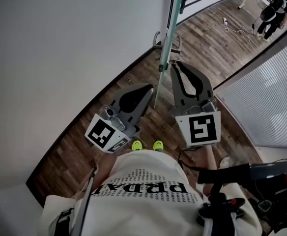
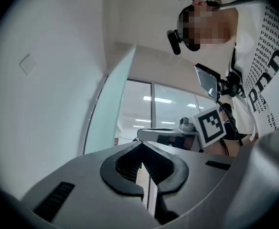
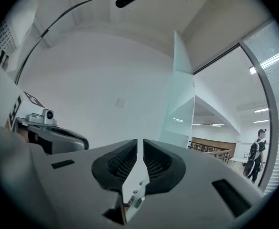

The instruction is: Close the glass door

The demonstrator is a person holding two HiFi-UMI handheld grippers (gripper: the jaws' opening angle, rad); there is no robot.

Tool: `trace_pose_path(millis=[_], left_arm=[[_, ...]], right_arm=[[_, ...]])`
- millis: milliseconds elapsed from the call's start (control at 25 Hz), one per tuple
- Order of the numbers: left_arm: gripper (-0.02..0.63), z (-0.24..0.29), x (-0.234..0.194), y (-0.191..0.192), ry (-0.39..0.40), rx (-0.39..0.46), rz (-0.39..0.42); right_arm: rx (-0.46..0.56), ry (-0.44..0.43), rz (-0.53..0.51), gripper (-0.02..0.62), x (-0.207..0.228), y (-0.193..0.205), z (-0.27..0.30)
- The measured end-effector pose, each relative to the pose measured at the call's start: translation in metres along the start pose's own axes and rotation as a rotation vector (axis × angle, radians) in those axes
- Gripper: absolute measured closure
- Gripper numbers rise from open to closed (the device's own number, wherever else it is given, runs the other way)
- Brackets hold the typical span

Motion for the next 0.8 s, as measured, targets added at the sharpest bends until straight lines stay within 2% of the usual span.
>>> trace_pose_path(millis=[80, 160, 320, 480, 600, 800], left_arm=[[0.612, 0.005, -0.001, 0.008, -0.027, -0.011, 0.001], [0.612, 0.009, -0.003, 0.017, -0.047, -0.017, 0.005], [0.612, 0.040, -0.011, 0.027, -0.068, -0.019, 0.024], [0.612, 0.053, -0.046, 0.041, -0.065, -0.028, 0.008], [0.612, 0.070, -0.076, 0.045, -0.041, -0.026, -0.002], [0.612, 0.103, -0.102, 0.034, 0.025, -0.026, 0.009]], right_arm=[[0.025, 0.027, -0.018, 0.583, 0.017, 0.001, 0.004], [0.048, 0.016, -0.017, 0.491, 0.020, 0.006, 0.012], [0.012, -0.001, -0.056, 0.491, 0.038, 0.025, 0.037], [-0.020, 0.036, -0.019, 0.491, 0.043, 0.041, 0.078], [-0.024, 0.090, -0.038, 0.491, 0.056, 0.044, 0.107], [-0.054, 0.203, -0.060, 0.491, 0.091, 0.037, 0.121]])
Point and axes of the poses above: the fingertips, and each gripper's own axes: z forward along the fingers, x to its right, y out of its underside, the point moved 3 cm from there along -z, backward along the fingers, and after that the axes turned 11 degrees about -y, right-handed, at the moved point
